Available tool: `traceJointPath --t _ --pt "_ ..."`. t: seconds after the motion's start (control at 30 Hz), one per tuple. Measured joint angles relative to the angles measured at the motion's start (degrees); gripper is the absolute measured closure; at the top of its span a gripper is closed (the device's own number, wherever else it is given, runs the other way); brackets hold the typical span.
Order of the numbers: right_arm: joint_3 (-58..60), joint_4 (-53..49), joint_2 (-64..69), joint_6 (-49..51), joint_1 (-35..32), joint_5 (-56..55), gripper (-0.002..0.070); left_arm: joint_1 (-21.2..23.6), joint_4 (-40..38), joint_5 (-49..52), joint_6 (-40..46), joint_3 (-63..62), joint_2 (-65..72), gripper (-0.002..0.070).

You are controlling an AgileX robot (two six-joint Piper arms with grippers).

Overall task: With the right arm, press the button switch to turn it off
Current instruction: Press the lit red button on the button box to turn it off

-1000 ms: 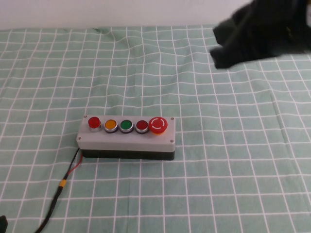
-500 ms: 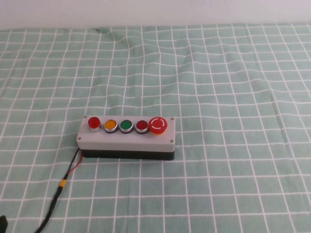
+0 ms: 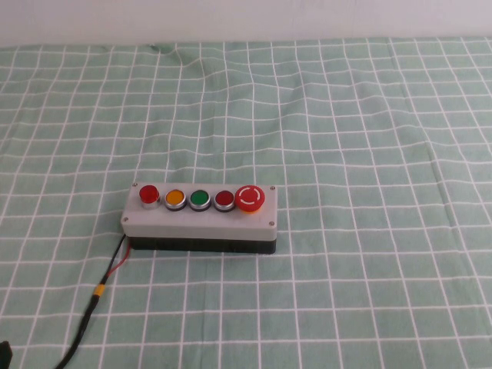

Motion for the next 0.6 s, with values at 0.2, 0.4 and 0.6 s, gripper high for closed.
traceJointPath --t 0.2,0.4,0.6 --pt "2.7 -0.3 -0.5 0.2 0.0 -3.9 0.0692 0.0 0.0 0.0 0.0 0.0 0.0 0.0678" --pt "2.7 -0.5 -0.5 0.2 0.0 -5.4 0.0692 0.0 0.0 0.0 0.0 0.0 0.0 0.0678" --pt "2.7 -0.5 -0.5 0.2 0.0 -5.5 0.0692 0.0 0.0 0.0 0.0 0.0 0.0 0.0678"
